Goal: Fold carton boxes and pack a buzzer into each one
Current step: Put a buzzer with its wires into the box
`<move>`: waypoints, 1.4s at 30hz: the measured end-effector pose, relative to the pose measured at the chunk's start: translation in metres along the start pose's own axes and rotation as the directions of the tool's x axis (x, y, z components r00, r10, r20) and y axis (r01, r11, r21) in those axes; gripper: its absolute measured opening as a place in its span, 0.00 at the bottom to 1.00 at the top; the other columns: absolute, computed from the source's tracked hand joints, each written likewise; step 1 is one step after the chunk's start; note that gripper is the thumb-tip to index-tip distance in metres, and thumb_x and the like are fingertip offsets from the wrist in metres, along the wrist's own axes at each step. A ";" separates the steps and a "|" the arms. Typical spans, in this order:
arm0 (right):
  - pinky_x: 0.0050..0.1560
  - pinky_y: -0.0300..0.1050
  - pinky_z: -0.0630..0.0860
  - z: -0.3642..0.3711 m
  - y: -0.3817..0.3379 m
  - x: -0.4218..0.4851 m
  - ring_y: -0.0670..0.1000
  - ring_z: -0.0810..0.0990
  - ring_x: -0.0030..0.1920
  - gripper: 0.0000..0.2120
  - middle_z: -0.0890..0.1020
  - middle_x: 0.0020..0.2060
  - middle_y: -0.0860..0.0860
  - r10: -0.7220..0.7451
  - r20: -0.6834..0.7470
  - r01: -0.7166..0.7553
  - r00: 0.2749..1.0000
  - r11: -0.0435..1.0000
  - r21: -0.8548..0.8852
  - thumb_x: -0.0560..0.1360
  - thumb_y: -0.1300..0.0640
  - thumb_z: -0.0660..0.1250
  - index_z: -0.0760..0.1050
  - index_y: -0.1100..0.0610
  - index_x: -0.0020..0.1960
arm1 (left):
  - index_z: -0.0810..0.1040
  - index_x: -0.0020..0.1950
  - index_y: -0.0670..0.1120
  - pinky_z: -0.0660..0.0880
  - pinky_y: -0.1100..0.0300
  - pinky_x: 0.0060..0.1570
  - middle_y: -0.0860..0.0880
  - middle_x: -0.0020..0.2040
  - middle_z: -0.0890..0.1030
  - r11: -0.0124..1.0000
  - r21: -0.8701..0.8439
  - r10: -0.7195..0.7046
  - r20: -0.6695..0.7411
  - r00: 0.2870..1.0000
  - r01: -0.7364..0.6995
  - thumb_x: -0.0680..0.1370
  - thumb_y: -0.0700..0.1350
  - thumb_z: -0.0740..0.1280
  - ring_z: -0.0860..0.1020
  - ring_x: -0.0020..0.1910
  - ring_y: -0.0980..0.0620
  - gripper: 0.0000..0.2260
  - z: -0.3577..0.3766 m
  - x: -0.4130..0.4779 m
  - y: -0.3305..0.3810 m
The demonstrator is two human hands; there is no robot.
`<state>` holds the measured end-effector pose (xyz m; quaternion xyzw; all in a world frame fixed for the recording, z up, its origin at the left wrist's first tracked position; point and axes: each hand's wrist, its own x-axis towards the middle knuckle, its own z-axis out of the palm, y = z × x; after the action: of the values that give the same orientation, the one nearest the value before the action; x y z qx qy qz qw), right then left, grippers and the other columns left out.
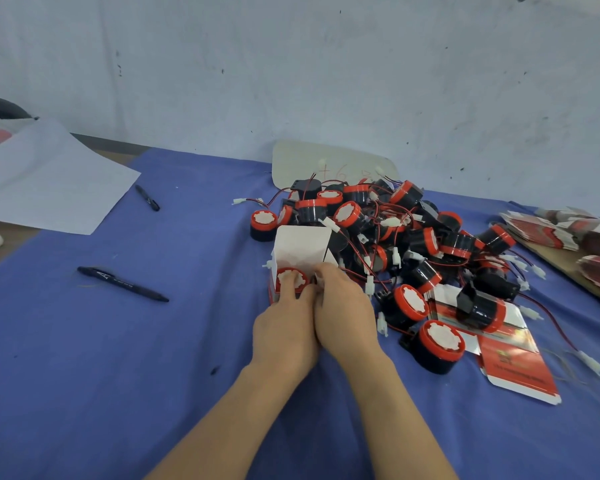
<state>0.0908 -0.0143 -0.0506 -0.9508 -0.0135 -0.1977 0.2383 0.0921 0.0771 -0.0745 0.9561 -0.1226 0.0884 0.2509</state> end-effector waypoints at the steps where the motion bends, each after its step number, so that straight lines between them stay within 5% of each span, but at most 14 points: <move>1: 0.43 0.40 0.64 0.000 0.000 0.000 0.52 0.76 0.55 0.14 0.78 0.57 0.49 -0.001 -0.003 0.001 1.000 1.000 -0.014 0.80 0.60 0.55 0.70 0.53 0.64 | 0.62 0.70 0.56 0.62 0.63 0.29 0.54 0.73 0.56 1.000 -0.003 -0.002 0.000 1.000 0.002 0.78 0.47 0.64 0.69 0.35 0.52 0.22 0.000 0.000 0.000; 7: 0.61 0.46 0.70 0.000 0.002 0.000 0.52 0.69 0.68 0.24 0.63 0.74 0.50 -0.026 0.260 0.065 0.965 0.988 -0.142 0.81 0.61 0.54 0.56 0.55 0.76 | 0.56 0.74 0.55 0.67 0.61 0.34 0.54 0.75 0.51 0.998 0.048 0.026 0.022 0.999 -0.027 0.78 0.45 0.65 0.68 0.38 0.52 0.28 0.002 -0.001 -0.001; 11: 0.49 0.44 0.70 -0.001 0.002 0.003 0.53 0.75 0.60 0.18 0.73 0.65 0.50 -0.008 0.244 0.045 0.970 0.988 -0.146 0.80 0.59 0.55 0.64 0.54 0.70 | 0.58 0.74 0.53 0.68 0.61 0.37 0.55 0.74 0.56 0.996 0.026 0.081 -0.016 0.997 -0.081 0.78 0.44 0.63 0.72 0.42 0.51 0.26 -0.005 -0.003 0.001; 15: 0.35 0.42 0.66 -0.003 0.002 0.005 0.51 0.75 0.46 0.14 0.77 0.45 0.49 0.069 0.215 -0.082 0.974 0.995 0.054 0.82 0.51 0.52 0.73 0.52 0.59 | 0.75 0.62 0.45 0.72 0.58 0.44 0.49 0.63 0.74 0.973 -0.087 0.170 -0.354 0.920 -0.213 0.75 0.35 0.64 0.77 0.52 0.47 0.17 -0.025 -0.006 0.002; 18: 0.40 0.45 0.69 0.001 0.002 0.004 0.51 0.76 0.47 0.16 0.80 0.51 0.50 0.043 0.169 -0.044 0.985 0.999 0.000 0.82 0.46 0.53 0.74 0.51 0.60 | 0.77 0.60 0.40 0.74 0.48 0.53 0.41 0.61 0.75 0.960 -0.160 0.081 -0.631 0.772 -0.231 0.72 0.33 0.69 0.75 0.55 0.42 0.17 -0.026 -0.001 -0.007; 21: 0.44 0.45 0.71 0.006 0.002 0.003 0.52 0.77 0.53 0.17 0.78 0.56 0.50 0.065 0.141 -0.067 0.988 0.998 0.007 0.82 0.46 0.52 0.75 0.51 0.61 | 0.70 0.68 0.43 0.69 0.57 0.63 0.46 0.64 0.73 0.908 -0.394 -0.065 -0.468 0.881 -0.142 0.76 0.39 0.68 0.71 0.63 0.47 0.21 -0.017 0.004 -0.012; 23: 0.48 0.46 0.72 0.008 0.003 0.004 0.53 0.76 0.56 0.16 0.77 0.59 0.50 0.058 0.134 -0.060 0.989 0.998 0.013 0.82 0.48 0.52 0.74 0.50 0.64 | 0.69 0.70 0.46 0.64 0.68 0.60 0.49 0.65 0.74 0.903 -0.410 -0.030 -0.356 0.934 -0.128 0.79 0.42 0.64 0.69 0.64 0.52 0.19 -0.008 0.004 -0.015; 26: 0.53 0.46 0.73 0.012 0.004 0.003 0.52 0.76 0.58 0.16 0.76 0.61 0.50 0.049 0.118 -0.053 0.992 0.998 0.029 0.82 0.50 0.52 0.73 0.49 0.65 | 0.75 0.66 0.46 0.62 0.67 0.63 0.50 0.64 0.77 0.943 -0.278 0.085 -0.337 0.938 -0.185 0.82 0.42 0.60 0.69 0.64 0.53 0.14 -0.003 0.007 -0.021; 29: 0.56 0.48 0.73 0.015 0.003 0.001 0.51 0.76 0.59 0.16 0.74 0.65 0.49 0.043 0.083 -0.049 0.996 0.996 0.071 0.82 0.52 0.53 0.74 0.51 0.65 | 0.77 0.64 0.46 0.66 0.63 0.62 0.48 0.62 0.78 0.939 -0.316 0.020 -0.345 0.938 -0.137 0.82 0.40 0.59 0.72 0.62 0.51 0.13 -0.003 0.013 -0.026; 33: 0.44 0.46 0.75 0.011 0.004 0.001 0.49 0.77 0.45 0.11 0.74 0.59 0.48 0.000 -0.222 0.016 0.975 0.997 0.069 0.80 0.56 0.60 0.80 0.58 0.53 | 0.78 0.60 0.45 0.69 0.64 0.57 0.49 0.57 0.79 0.888 -0.441 -0.028 -0.330 0.944 -0.128 0.81 0.37 0.58 0.73 0.60 0.51 0.12 -0.002 0.017 -0.027; 36: 0.51 0.43 0.75 0.002 0.007 0.004 0.49 0.75 0.53 0.12 0.73 0.56 0.47 0.068 -0.442 0.065 0.895 0.958 0.281 0.77 0.60 0.64 0.75 0.57 0.61 | 0.75 0.59 0.44 0.74 0.57 0.58 0.51 0.58 0.73 0.814 -0.568 -0.097 -0.339 0.936 -0.121 0.79 0.33 0.59 0.73 0.59 0.52 0.12 -0.002 0.018 -0.027; 39: 0.51 0.31 0.71 0.001 0.006 0.004 0.40 0.76 0.52 0.14 0.79 0.50 0.41 0.131 -0.237 0.019 0.963 0.840 0.542 0.80 0.57 0.60 0.69 0.53 0.66 | 0.68 0.64 0.44 0.74 0.56 0.58 0.53 0.61 0.62 0.777 -0.624 -0.179 -0.343 0.922 -0.081 0.78 0.33 0.62 0.68 0.59 0.56 0.16 -0.003 0.018 -0.028; 42: 0.38 0.36 0.71 0.007 0.007 0.002 0.47 0.78 0.41 0.08 0.82 0.39 0.48 0.088 -0.178 0.021 0.980 0.844 0.536 0.81 0.58 0.58 0.73 0.53 0.57 | 0.62 0.72 0.46 0.73 0.70 0.51 0.56 0.64 0.61 0.739 -0.671 -0.189 -0.289 0.938 -0.058 0.79 0.34 0.62 0.70 0.57 0.57 0.23 -0.005 0.020 -0.030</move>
<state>0.0965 -0.0171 -0.0586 -0.8225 -0.0278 -0.2746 0.4973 0.1191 0.1012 -0.0789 0.7752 -0.0670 0.1924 0.5979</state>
